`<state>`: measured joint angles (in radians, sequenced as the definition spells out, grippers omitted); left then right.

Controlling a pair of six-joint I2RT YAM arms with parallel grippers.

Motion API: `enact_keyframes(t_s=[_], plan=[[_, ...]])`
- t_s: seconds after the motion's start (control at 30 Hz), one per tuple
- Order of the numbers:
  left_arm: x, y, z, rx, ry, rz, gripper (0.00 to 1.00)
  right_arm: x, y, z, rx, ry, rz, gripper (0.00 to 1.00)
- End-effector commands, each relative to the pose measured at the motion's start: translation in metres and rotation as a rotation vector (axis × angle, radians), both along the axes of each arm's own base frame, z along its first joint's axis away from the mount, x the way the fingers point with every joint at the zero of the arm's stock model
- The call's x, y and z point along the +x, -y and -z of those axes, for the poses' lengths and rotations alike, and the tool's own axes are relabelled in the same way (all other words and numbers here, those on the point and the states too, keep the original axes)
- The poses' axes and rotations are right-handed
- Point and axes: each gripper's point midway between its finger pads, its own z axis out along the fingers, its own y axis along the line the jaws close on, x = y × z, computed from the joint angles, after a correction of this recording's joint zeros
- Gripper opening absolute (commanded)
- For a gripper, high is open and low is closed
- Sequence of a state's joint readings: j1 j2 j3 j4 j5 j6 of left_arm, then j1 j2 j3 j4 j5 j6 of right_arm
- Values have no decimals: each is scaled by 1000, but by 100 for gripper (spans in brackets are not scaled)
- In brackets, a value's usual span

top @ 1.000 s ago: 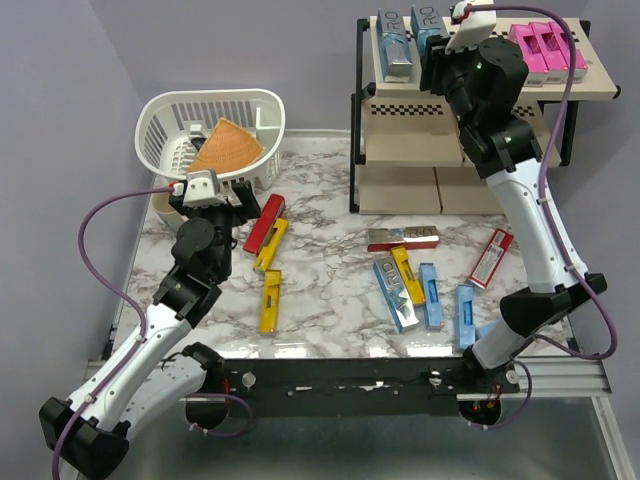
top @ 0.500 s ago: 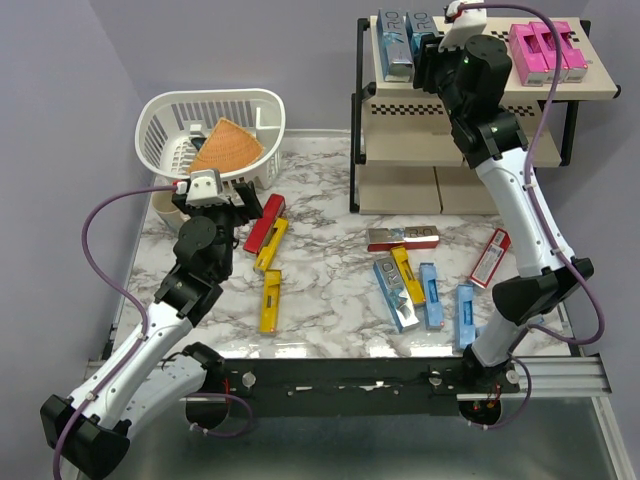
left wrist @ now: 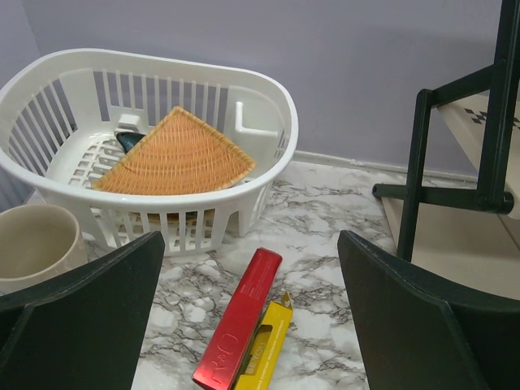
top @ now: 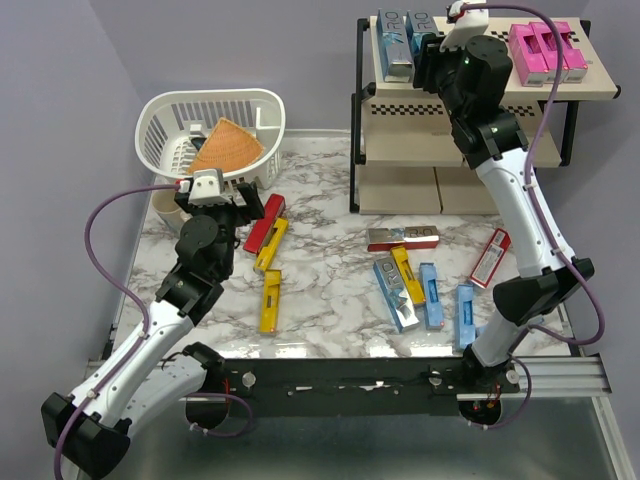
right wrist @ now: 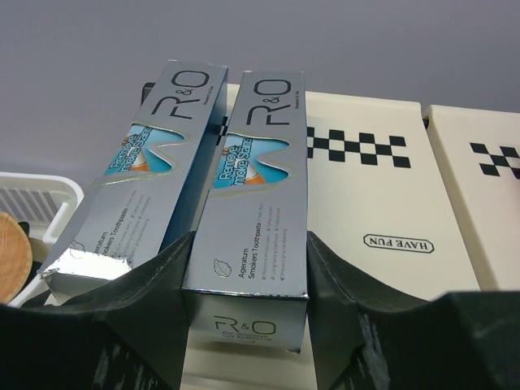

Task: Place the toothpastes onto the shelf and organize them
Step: Place the toothpaste on the shelf.

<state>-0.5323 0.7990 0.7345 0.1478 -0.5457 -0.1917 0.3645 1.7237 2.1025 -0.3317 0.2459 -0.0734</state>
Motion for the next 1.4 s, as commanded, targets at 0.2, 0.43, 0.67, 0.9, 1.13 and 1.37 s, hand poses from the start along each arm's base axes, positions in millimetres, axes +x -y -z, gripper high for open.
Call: enact_keyframes(t_s=[0.2,0.43,0.67,0.9,1.13,1.37], plan=[[2,7,-6,-14,7,28,99,-18,9,-32,40,74,-2,73],[3,8,-5,-13,4,34,99,-26,14,-38,50,88,8,73],[4,10,-4,-11,0,40,99,-48,14,-43,103,102,-43,72],[4,12,-3,-15,-4,53,99,-50,23,-29,222,56,-81,68],[4,14,-2,-13,-6,58,99,-40,10,-21,333,7,-197,66],[5,14,-1,-10,-10,61,99,-18,6,-11,400,-44,-210,64]])
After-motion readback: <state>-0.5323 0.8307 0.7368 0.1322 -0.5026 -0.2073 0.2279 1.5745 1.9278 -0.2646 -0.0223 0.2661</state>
